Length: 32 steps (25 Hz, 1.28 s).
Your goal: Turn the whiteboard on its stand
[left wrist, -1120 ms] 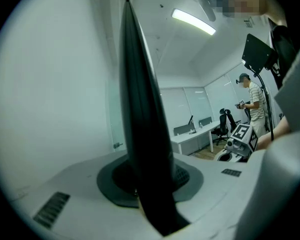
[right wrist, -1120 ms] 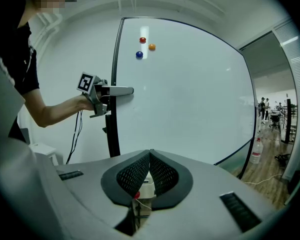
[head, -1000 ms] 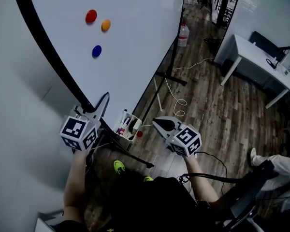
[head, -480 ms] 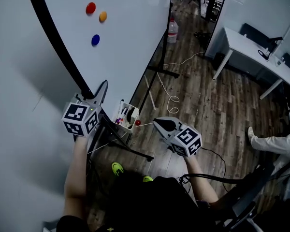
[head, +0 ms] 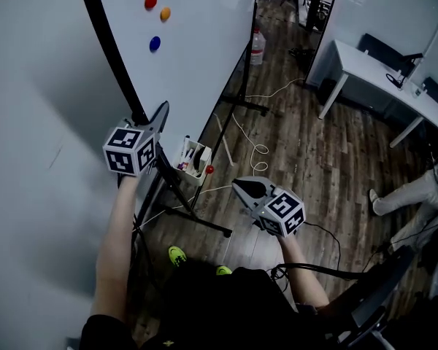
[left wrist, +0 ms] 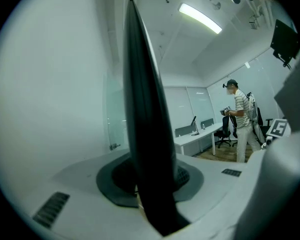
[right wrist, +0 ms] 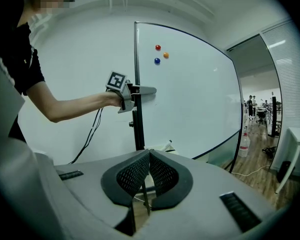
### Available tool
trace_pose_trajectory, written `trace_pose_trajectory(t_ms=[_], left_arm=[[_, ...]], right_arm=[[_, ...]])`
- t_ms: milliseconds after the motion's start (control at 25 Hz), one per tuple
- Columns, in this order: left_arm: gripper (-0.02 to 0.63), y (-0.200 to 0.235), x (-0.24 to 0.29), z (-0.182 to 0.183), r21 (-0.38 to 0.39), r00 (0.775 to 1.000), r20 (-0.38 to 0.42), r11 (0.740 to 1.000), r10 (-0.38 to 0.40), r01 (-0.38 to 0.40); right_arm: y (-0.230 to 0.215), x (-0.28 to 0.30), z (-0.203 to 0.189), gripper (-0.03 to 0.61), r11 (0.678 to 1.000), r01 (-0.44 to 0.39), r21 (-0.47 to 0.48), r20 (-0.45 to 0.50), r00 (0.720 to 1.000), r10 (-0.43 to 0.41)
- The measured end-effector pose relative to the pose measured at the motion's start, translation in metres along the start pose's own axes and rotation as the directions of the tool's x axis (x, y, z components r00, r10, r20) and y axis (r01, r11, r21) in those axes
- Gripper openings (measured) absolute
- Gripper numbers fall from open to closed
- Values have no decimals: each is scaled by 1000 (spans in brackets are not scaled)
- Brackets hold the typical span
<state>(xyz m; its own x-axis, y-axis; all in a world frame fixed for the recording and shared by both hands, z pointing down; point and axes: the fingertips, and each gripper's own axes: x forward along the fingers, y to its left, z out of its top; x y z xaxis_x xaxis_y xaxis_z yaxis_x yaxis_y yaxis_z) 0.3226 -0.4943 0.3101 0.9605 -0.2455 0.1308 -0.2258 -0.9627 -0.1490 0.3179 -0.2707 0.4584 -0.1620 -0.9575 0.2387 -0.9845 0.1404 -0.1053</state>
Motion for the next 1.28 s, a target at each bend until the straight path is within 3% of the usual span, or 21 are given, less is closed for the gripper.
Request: trace_pose_trajectory(t_ms=[240,520,1280], left_arm=[[98,8,16,2,-16,1000,13,1000,5,-5],[91,16,19,-32,-31,999,28,999,32,-31],[74,23,34,-33,-49,997,38,997,63,-61]], right_arm=[[13,-12,-3,26,1000,26,-7,-8,1000,-26],[39,-3,-39,26,999,41,-20,-17,999,-41],[47,-6,-44,28,998,59,-4,-11,998,-59]])
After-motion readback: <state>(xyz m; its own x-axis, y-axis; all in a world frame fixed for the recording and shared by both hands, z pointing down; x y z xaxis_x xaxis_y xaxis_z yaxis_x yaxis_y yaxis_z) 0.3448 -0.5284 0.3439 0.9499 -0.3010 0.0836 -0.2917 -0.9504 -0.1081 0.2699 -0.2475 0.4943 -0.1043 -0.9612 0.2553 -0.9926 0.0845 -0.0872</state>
